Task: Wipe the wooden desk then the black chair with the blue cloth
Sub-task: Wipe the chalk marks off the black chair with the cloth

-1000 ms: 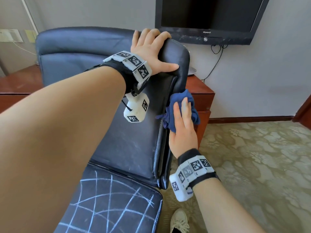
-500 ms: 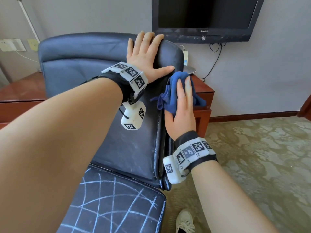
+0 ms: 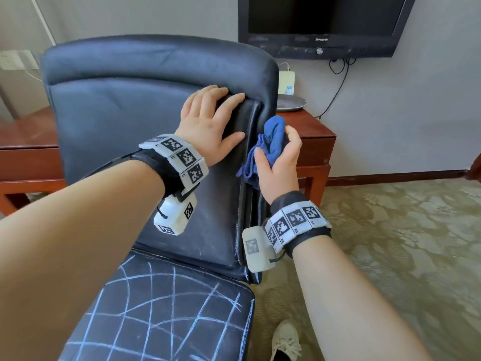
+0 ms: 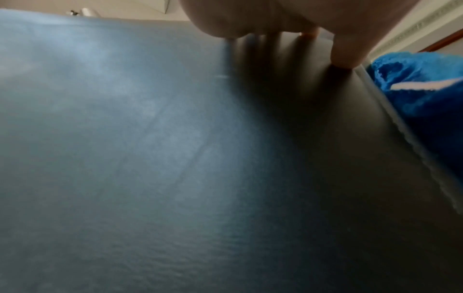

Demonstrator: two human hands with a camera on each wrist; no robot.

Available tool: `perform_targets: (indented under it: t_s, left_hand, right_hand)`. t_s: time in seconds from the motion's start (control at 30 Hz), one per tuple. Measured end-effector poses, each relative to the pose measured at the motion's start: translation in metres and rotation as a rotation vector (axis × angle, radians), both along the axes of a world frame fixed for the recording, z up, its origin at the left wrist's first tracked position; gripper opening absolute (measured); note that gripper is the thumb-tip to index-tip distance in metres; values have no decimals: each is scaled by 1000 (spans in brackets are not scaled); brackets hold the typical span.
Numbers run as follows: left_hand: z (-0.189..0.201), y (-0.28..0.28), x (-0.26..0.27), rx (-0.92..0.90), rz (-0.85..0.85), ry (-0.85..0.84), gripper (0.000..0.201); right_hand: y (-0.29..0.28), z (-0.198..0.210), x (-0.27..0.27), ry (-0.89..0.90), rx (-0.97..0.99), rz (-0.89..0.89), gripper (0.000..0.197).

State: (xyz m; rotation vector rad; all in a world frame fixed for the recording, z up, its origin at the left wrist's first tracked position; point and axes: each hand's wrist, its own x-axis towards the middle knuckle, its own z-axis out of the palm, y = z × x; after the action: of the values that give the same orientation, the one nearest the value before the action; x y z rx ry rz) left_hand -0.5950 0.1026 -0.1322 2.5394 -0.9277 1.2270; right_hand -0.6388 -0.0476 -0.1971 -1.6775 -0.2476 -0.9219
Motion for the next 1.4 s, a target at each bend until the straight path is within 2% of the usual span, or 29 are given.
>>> perform_targets:
  t_s: [0.1, 0.37, 0.47, 0.53, 0.6, 0.67, 0.87, 0.93, 1.03, 1.1, 1.3, 1.4]
  left_hand:
    - [-7, -2, 0, -15, -10, 10, 67]
    - [-8, -3, 6, -74, -78, -35, 65]
    - [-12, -1, 11, -70, -118, -69, 60]
    - [-15, 0, 13, -76, -153, -71, 57]
    - [-14, 4, 15, -73, -173, -30, 59]
    - [-13, 11, 17, -35, -177, 19, 61]
    - [-6, 15, 30, 26, -215, -96, 58]
    - [-5, 14, 28, 18, -225, -123, 57]
    - [-4, 13, 23, 9, -240, -110, 57]
    - [-2, 11, 21, 5, -246, -92, 57]
    - [-3, 12, 27, 7, -257, -109, 57]
    - [-4, 10, 29, 2, -256, -139, 56]
  right_hand:
    - [1, -5, 2, 89, 68, 29, 62]
    - [-5, -29, -13, 139, -69, -42, 67]
    - [2, -3, -14, -36, -195, -124, 65]
    - [7, 23, -6, -130, -377, -242, 61]
    - [7, 40, 4, -154, -567, -382, 57]
    - [6, 42, 8, -131, -705, -442, 54]
    - [4, -5, -19, -114, -908, -341, 55]
    - [0, 3, -23, -166, -890, -373, 53]
    - [2, 40, -13, -195, -809, -420, 52]
    - [3, 58, -5, -177, -848, -444, 52]
    - [-7, 31, -20, -46, -1166, -418, 56]
    - [-6, 23, -32, -53, -1147, -365, 51]
